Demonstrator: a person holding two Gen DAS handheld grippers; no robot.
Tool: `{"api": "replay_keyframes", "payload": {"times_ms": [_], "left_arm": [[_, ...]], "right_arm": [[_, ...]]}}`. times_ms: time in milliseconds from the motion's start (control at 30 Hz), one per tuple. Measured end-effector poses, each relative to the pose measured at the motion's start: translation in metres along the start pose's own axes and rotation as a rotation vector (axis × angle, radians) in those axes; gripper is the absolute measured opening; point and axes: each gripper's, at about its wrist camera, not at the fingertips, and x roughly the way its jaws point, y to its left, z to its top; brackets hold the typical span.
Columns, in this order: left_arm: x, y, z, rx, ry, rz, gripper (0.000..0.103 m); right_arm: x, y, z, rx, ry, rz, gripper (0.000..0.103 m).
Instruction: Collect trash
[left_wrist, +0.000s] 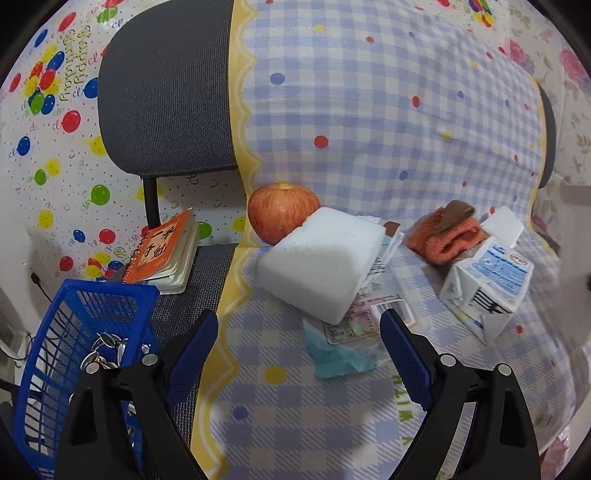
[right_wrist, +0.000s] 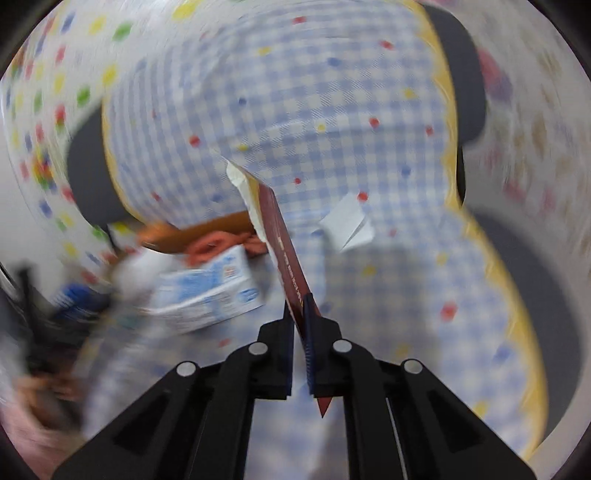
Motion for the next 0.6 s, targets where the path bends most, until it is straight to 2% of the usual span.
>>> {"api": "replay_keyframes", "payload": {"times_ms": [33, 167, 400, 600], "left_arm": [[0.005, 0.0, 0.001, 0.001, 0.01, 0.009, 0.089], [0.021, 0.0, 0.004, -0.004, 0.056, 0.01, 0.089], [0.047, 0.002, 0.023, 0.004, 0.071, 0.027, 0.089], [0.053, -0.011, 0.03, 0.074, 0.065, -0.068, 0.088]], "right_arm": [[-0.007, -0.001, -0.006, 0.037, -0.004, 0.033, 0.006], [-0.024, 0.004, -0.022, 0.09, -0.03, 0.074, 0.002], [-0.037, 0.007, -0.024, 0.086, -0.069, 0.043, 0.002], [-0.039, 0.004, -0.027, 0.084, -0.069, 0.058, 0.002]]}}
